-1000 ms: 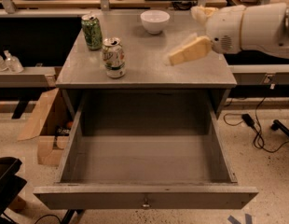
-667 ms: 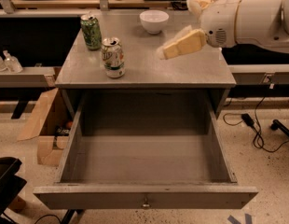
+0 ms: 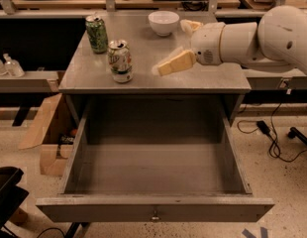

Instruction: Place 7up can into top drawer

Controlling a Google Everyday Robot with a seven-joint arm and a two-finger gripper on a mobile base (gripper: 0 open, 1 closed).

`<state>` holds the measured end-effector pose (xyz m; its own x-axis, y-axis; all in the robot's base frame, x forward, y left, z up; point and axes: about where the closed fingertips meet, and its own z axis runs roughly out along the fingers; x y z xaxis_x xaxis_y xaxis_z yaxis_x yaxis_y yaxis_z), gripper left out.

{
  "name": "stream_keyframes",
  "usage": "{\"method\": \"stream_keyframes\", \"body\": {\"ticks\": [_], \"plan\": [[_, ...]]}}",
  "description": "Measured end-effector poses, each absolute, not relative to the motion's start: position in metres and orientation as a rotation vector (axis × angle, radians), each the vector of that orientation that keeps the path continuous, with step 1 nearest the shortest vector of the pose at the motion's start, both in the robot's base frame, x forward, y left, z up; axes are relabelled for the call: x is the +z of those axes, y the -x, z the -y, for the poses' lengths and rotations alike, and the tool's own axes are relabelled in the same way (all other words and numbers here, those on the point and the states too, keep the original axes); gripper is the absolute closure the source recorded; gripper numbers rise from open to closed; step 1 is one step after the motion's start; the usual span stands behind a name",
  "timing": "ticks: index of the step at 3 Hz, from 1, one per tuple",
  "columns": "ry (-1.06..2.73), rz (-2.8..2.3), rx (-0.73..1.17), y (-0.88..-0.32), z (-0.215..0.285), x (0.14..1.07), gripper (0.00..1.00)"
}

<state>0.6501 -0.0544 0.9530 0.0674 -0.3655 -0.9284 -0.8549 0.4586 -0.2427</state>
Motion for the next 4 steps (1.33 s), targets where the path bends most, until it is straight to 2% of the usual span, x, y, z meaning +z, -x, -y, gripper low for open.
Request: {"method": "stream_keyframes", "body": {"ticks": [2,4], "plan": [[1.089,-1.523,0.626,-0.691,0.0,0.885,0.0],[1.067,-1.466,0.765,-0.72,-0.068,0.874,0.04]]}}
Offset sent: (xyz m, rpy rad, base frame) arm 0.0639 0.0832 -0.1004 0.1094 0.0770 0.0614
